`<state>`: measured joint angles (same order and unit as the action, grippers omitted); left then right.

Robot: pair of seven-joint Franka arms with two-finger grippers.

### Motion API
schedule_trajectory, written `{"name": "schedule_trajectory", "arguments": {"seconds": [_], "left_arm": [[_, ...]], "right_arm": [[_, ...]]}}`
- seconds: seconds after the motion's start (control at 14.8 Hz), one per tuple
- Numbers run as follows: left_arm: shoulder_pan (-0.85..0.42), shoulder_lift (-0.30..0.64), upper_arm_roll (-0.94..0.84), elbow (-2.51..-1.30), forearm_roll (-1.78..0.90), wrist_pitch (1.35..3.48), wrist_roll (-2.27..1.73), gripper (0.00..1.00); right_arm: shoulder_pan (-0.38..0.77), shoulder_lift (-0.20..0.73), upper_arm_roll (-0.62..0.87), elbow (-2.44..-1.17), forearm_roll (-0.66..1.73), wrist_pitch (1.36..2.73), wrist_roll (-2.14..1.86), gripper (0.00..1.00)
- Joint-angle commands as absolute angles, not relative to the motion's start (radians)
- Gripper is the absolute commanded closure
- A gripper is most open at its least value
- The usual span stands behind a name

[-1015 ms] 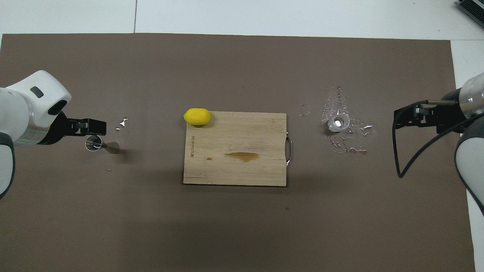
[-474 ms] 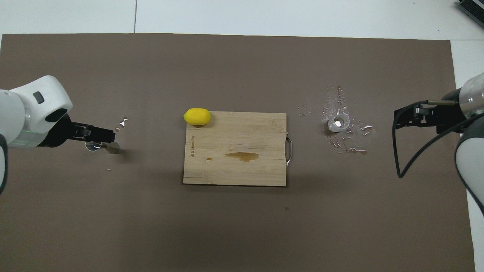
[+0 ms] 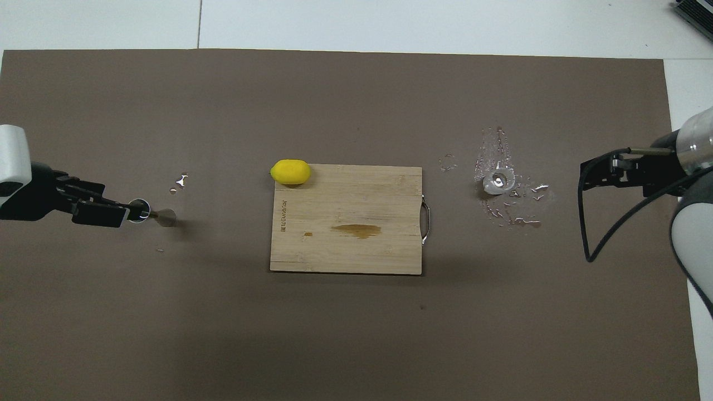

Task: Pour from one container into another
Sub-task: 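Move the left gripper toward the small metal cup, then open the left gripper and position it around the metal cup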

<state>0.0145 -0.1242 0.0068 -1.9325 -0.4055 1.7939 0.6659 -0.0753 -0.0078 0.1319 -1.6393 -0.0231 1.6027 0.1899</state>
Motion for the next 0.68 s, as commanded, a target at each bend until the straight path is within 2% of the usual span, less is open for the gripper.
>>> {"name": "schedule_trajectory", "arguments": {"seconds": [0.0,0.27,0.61], "left_arm": [[0.072,-0.097,0.002,-1.94,-0.483,1.773,0.916,0.0],[0.156,-0.048,0.002,-1.924,-0.572,1.73,1.242,0.0],[0.222,-0.002,0.002,-1.931,-0.682,1.657,1.421,0.0]], "right_arm": [[-0.086,-0.012,0.138,-1.646,-0.031,1.6,0.183,0.0],[-0.086,-0.012,0.138,-1.646,-0.031,1.6,0.183,0.0],[-0.086,-0.012,0.138,-1.646,-0.031,1.6,0.183,0.0]]}}
